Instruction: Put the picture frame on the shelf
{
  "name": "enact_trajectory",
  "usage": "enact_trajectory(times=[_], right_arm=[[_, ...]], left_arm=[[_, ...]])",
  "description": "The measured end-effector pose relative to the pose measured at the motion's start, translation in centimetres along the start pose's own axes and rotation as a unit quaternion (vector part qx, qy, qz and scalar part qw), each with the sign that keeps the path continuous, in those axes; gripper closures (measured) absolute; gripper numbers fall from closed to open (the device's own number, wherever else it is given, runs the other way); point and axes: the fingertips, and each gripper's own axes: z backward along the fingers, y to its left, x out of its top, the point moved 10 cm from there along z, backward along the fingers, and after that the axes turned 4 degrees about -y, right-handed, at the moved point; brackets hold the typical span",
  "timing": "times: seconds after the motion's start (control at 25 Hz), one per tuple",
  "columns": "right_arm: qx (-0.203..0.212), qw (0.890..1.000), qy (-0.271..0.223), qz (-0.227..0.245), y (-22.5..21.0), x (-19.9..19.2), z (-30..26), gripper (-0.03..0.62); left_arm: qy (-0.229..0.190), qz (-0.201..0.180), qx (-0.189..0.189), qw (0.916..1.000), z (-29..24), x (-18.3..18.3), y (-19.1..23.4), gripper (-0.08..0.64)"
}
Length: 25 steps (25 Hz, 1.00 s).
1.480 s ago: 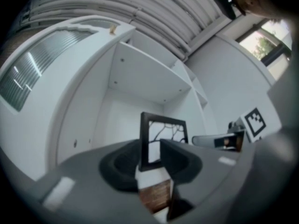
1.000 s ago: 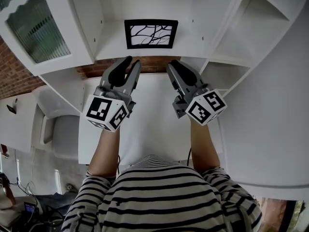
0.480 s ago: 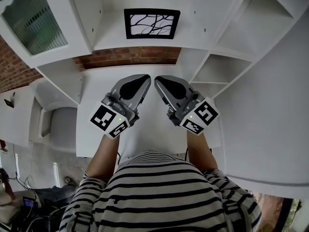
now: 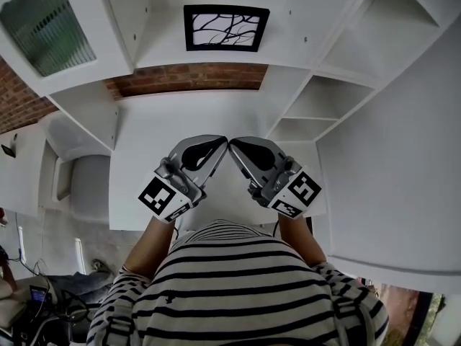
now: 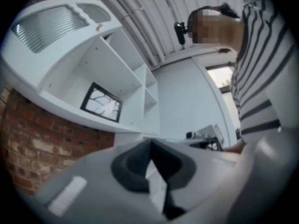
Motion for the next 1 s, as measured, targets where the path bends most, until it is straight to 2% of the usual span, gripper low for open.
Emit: enact_trajectory(times=[0.16,0.48,0.72,1.0], right_arm=[[-0.001,1.0,0.002,-0.004,0.9,-0.5,0.7,0.584],[0.008,0.999,0.005,0.033,1.5,0.6,0.6,0.586],[0.01,0.999,0.003,0.032,1.7,0.7,0.4,0.586],[0.011,0.999,0.01,0.035,1.7,0.6,0.2,0.586]], left_arm=[[-0.001,0.0,-0.003,1.0,0.6,-0.3,-1.0,0.555],[-0.01,-0.011,-0.011,0.9998,0.6,0.9,-1.2,0.555],[-0.015,-0.005,-0.009,0.9998,0.8,1.1,-1.2,0.555],[-0.003,-0.011,-0.012,0.9999,1.0,0.7,-0.9,0.555]])
